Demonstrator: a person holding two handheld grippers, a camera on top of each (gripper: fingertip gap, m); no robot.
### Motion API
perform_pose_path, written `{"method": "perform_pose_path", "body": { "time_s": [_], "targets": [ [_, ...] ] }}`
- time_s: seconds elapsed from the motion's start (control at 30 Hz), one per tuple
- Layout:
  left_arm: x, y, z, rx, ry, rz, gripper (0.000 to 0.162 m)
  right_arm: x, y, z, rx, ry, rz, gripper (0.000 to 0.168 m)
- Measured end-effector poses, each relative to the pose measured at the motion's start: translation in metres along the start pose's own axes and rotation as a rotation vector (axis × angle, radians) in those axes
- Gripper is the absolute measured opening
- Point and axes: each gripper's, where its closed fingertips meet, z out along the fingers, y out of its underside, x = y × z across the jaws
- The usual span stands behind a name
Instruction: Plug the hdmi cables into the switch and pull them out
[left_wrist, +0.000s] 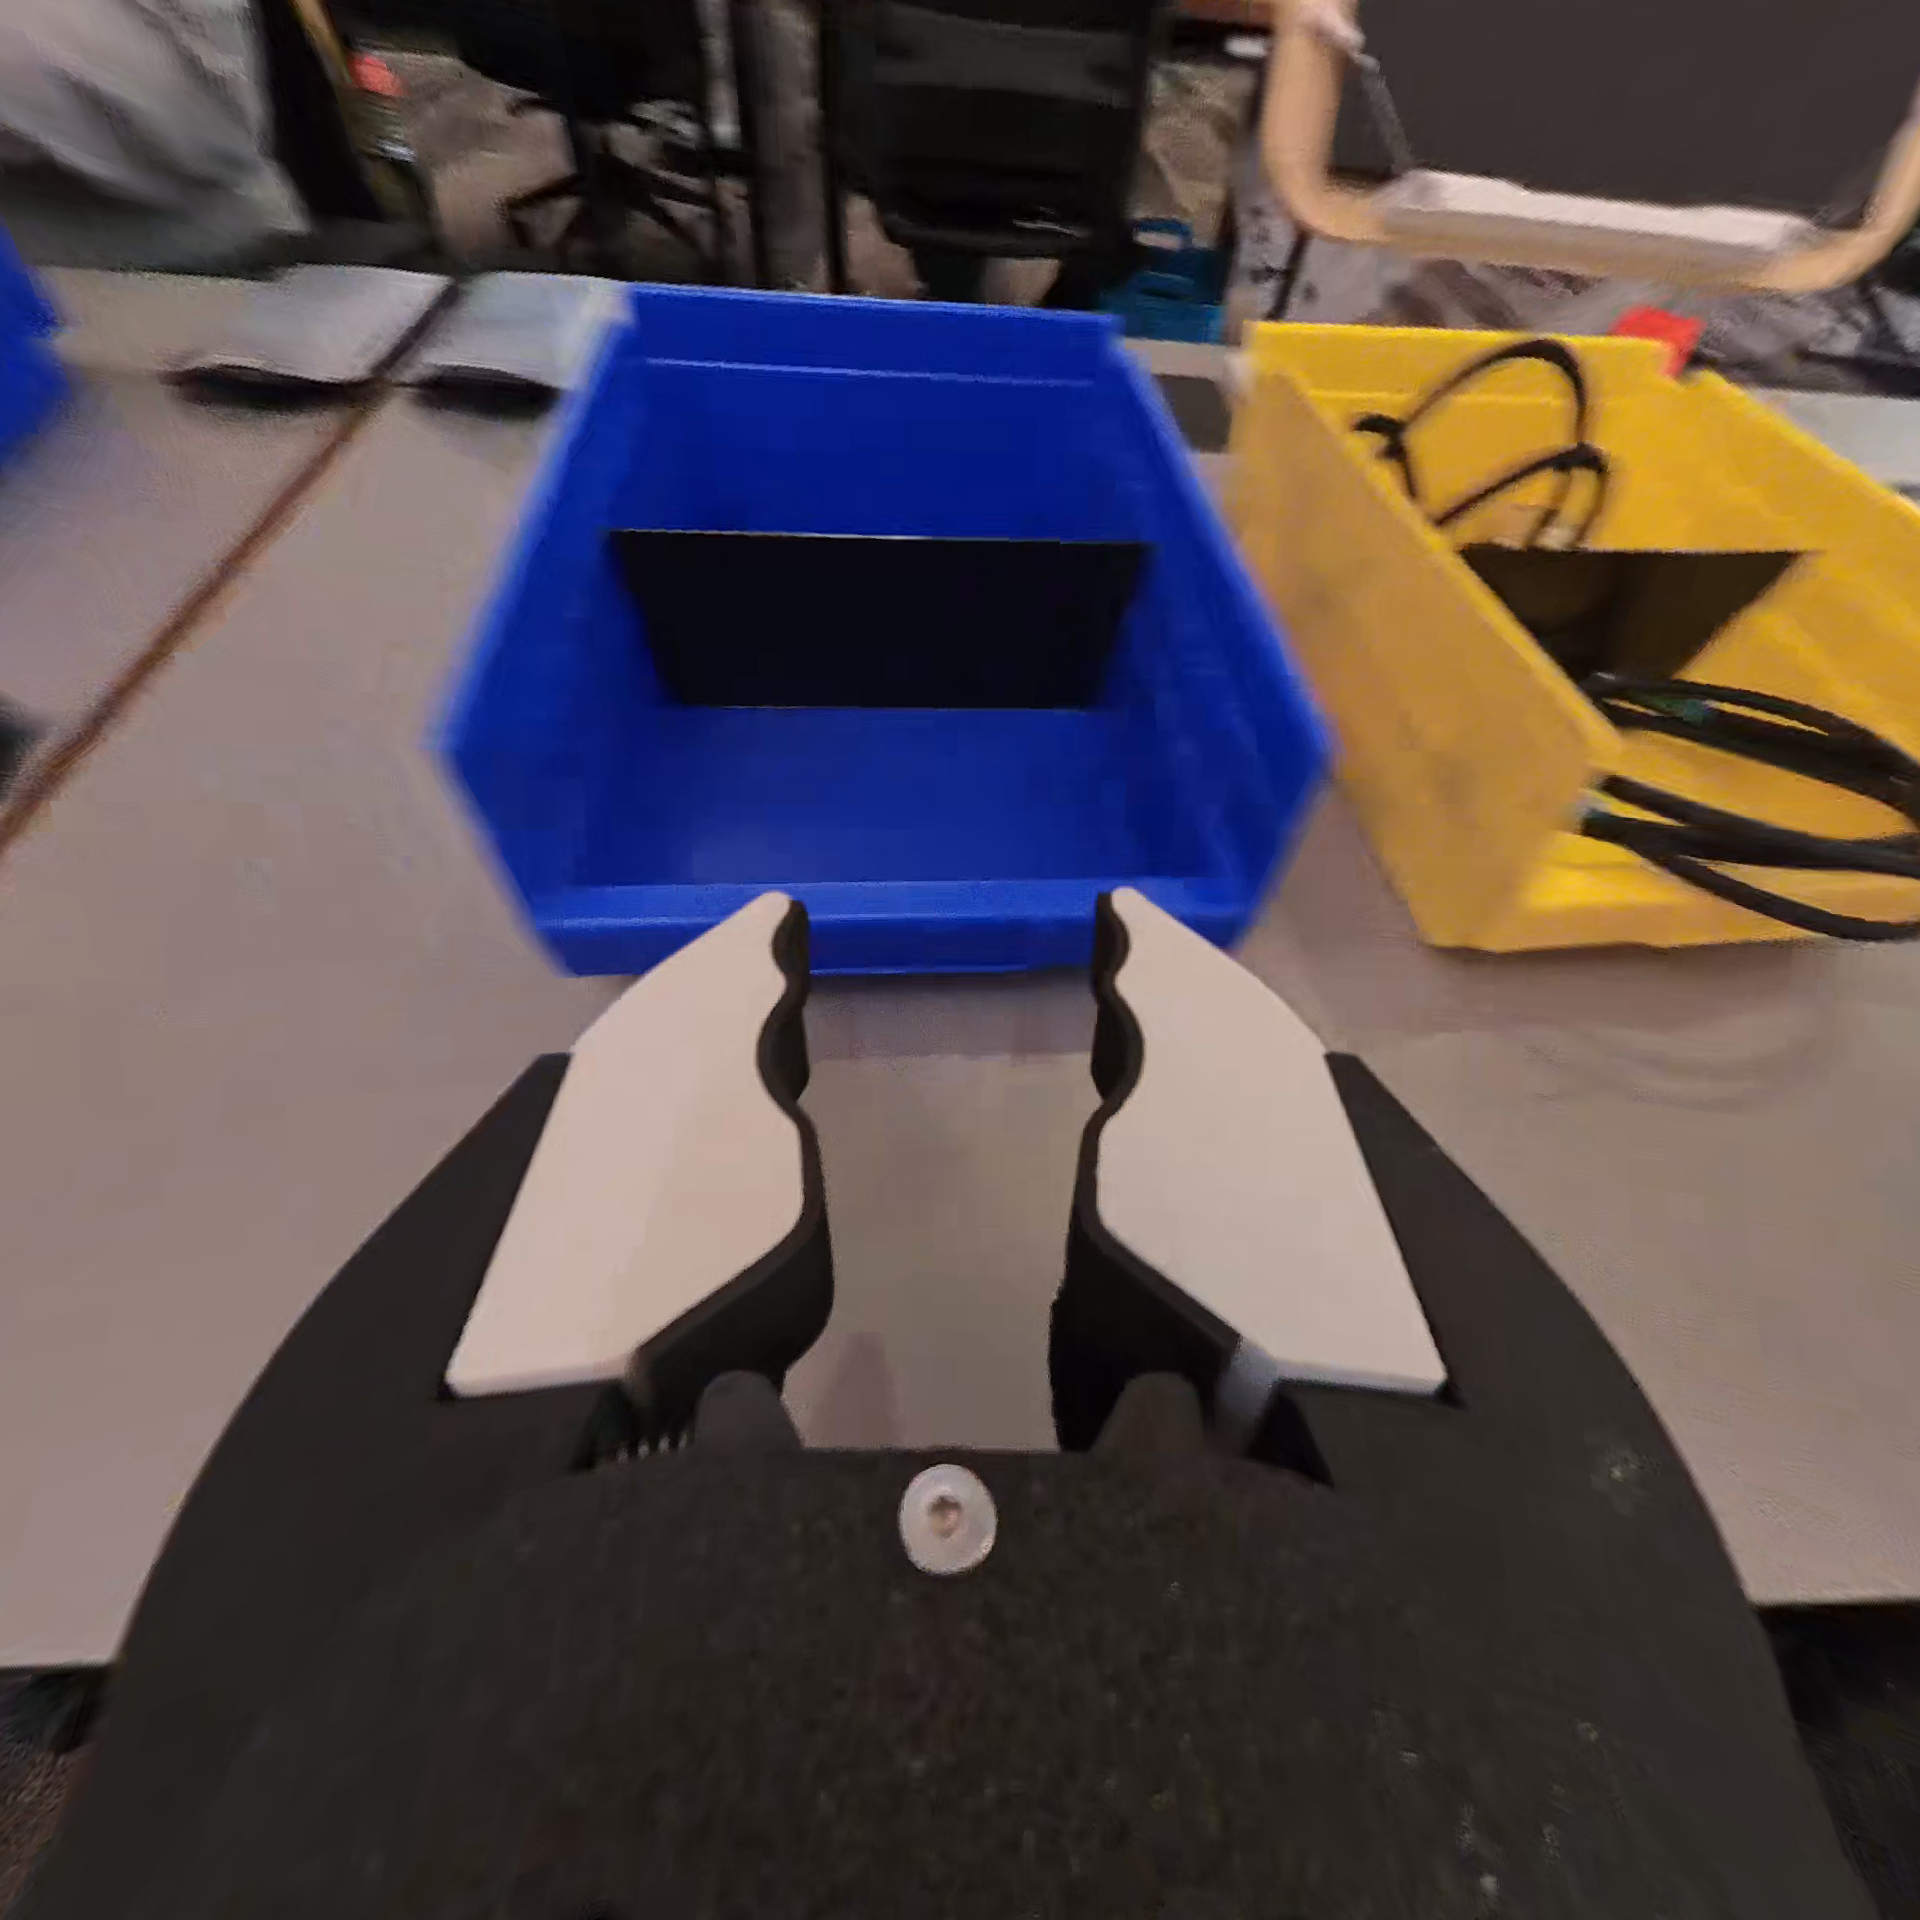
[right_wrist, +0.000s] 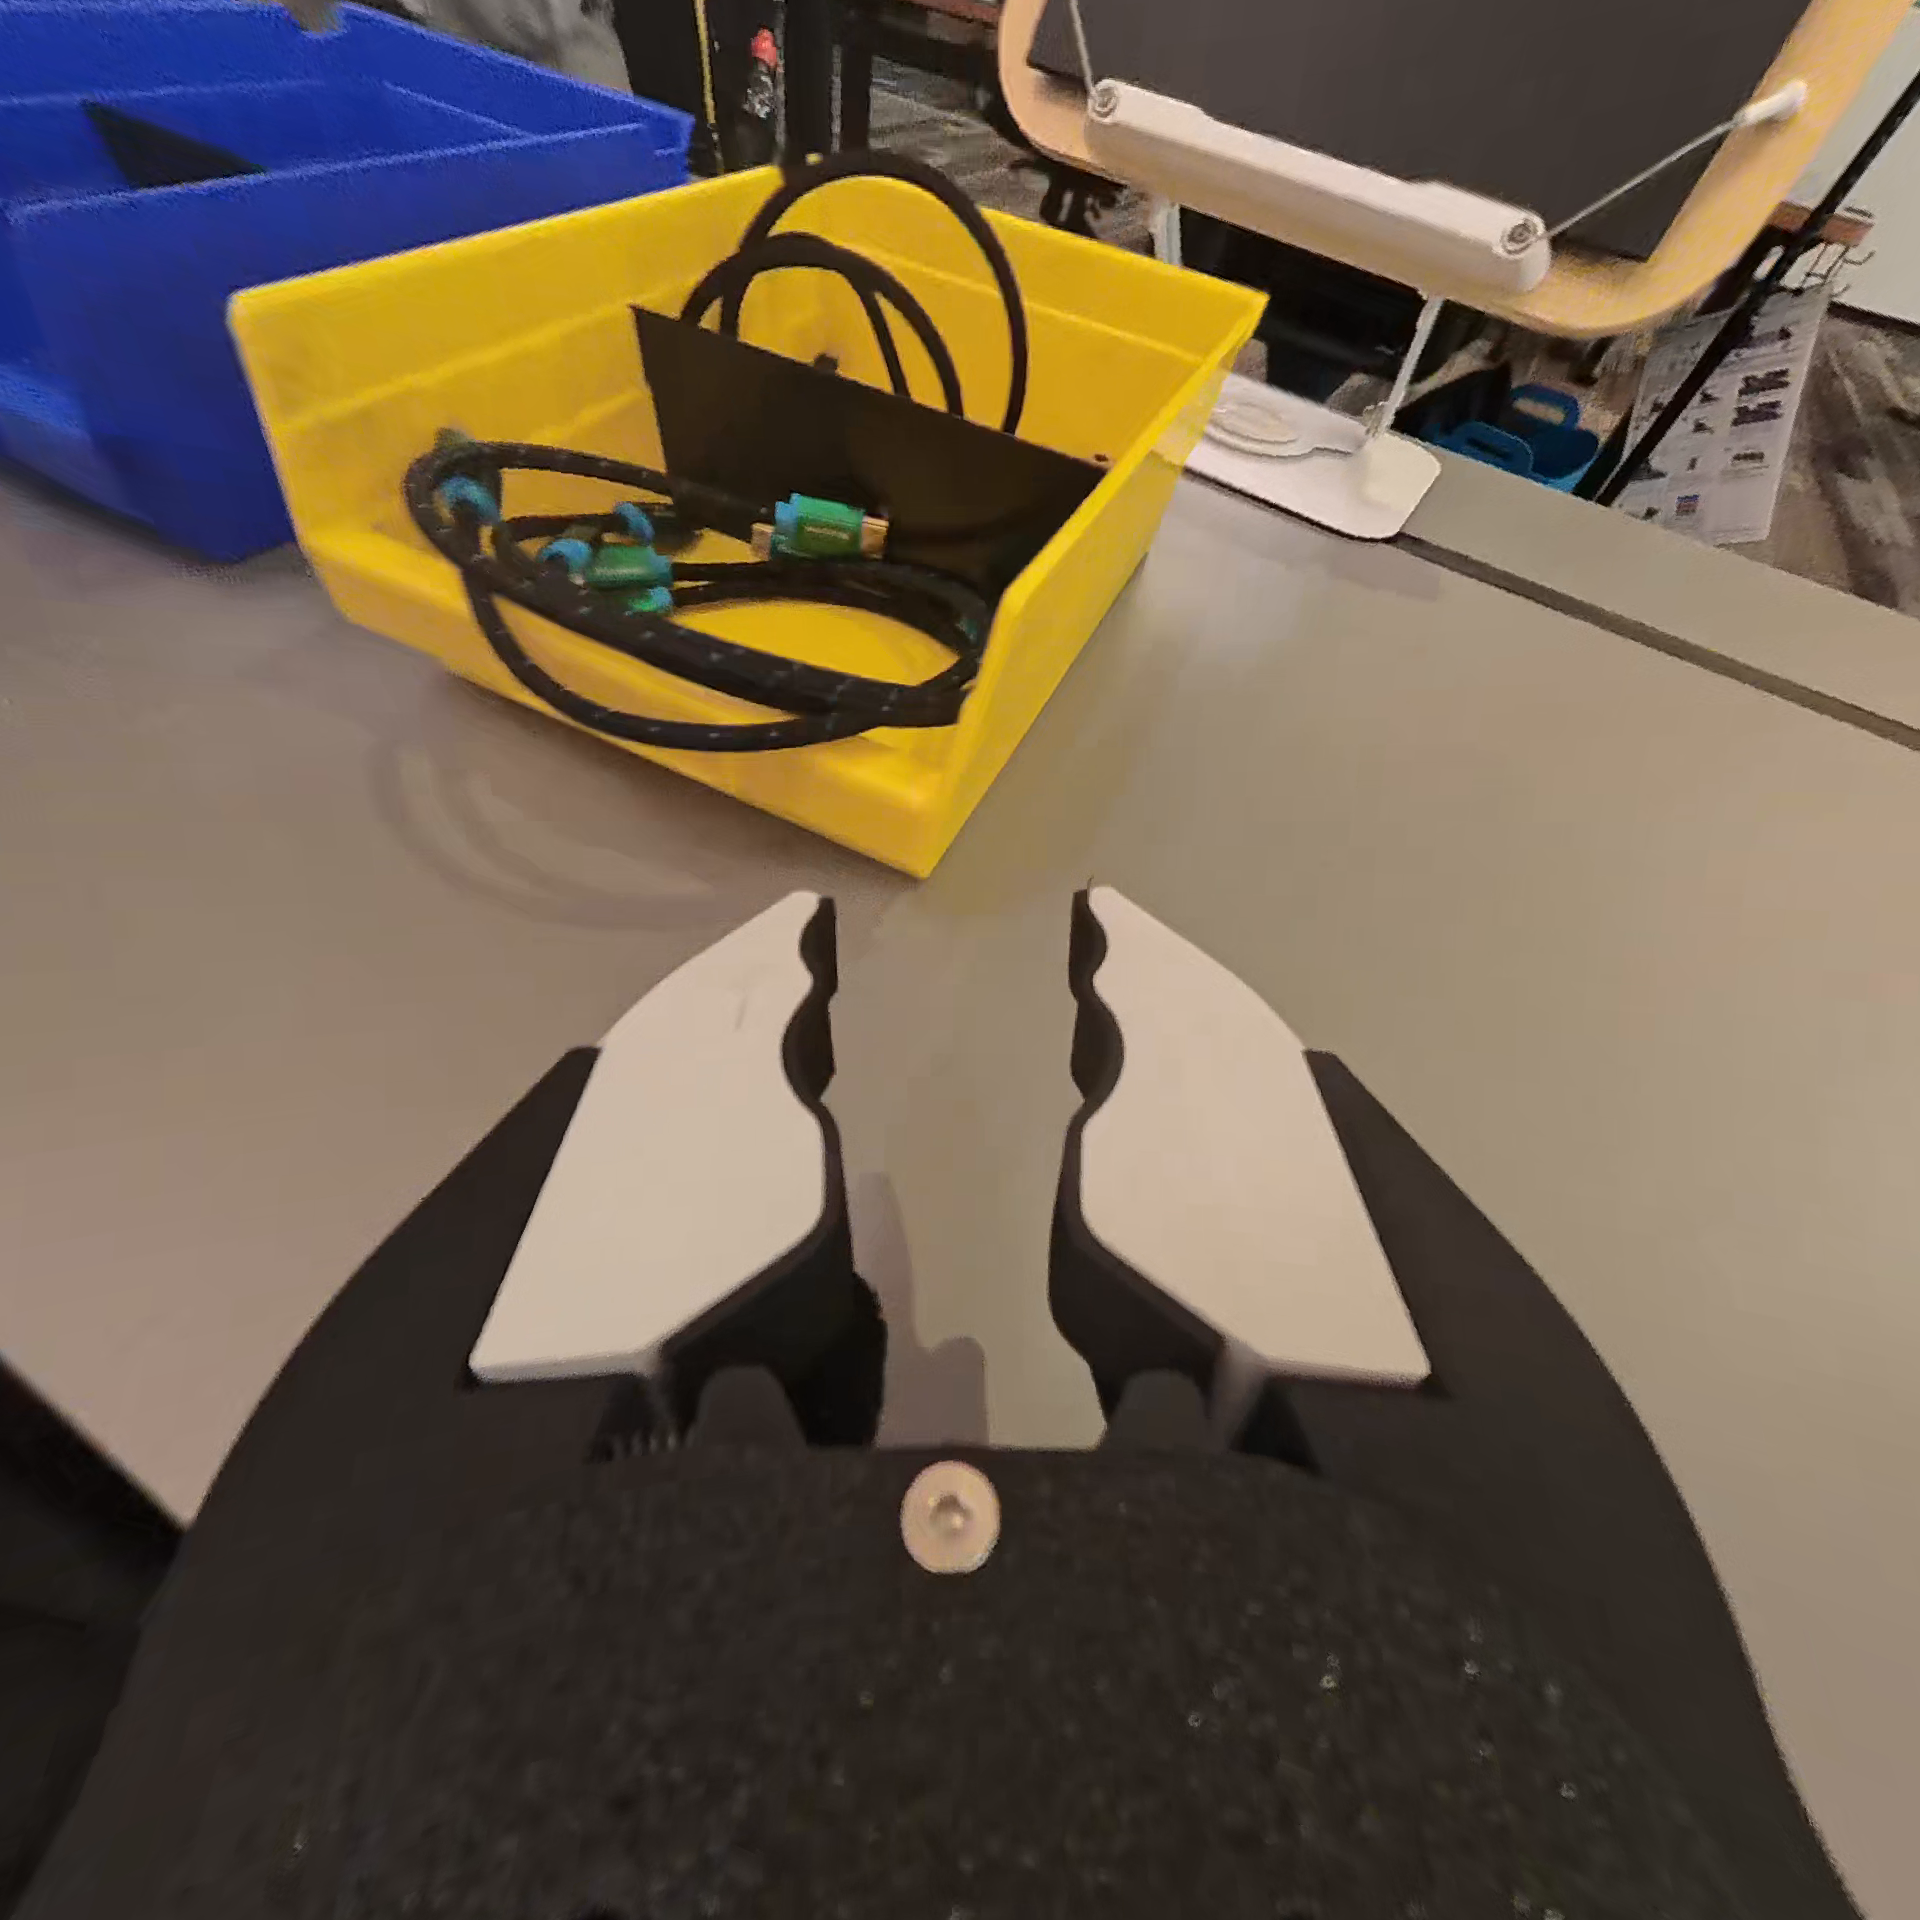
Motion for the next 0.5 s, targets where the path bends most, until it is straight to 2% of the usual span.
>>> {"method": "perform_pose_path", "body": {
  "time_s": [0.1, 0.27, 0.33, 0.43, 0.5],
  "targets": [
    [-0.056, -0.004, 0.012, 0.012, 0.009, -0.064, 0.049, -0.021, -0.014, -0.005, 0.026, -0.049, -0.001, 0.042],
    [-0.097, -0.003, 0.062, -0.007, 0.007, -0.031, 0.048, -0.072, -0.023, 0.007, 0.021, -0.156, -0.017, 0.043],
    [-0.104, -0.001, 0.08, -0.006, -0.002, -0.024, 0.035, -0.095, -0.021, 0.013, -0.003, -0.201, -0.011, 0.042],
    [-0.104, -0.001, 0.09, 0.003, -0.01, -0.019, 0.003, -0.135, -0.02, 0.023, -0.041, -0.297, 0.028, 0.041],
    [-0.099, 0.002, 0.084, -0.019, -0.05, 0.013, 0.002, -0.158, -0.022, 0.033, -0.065, -0.339, 0.043, 0.04]
  ]
}}
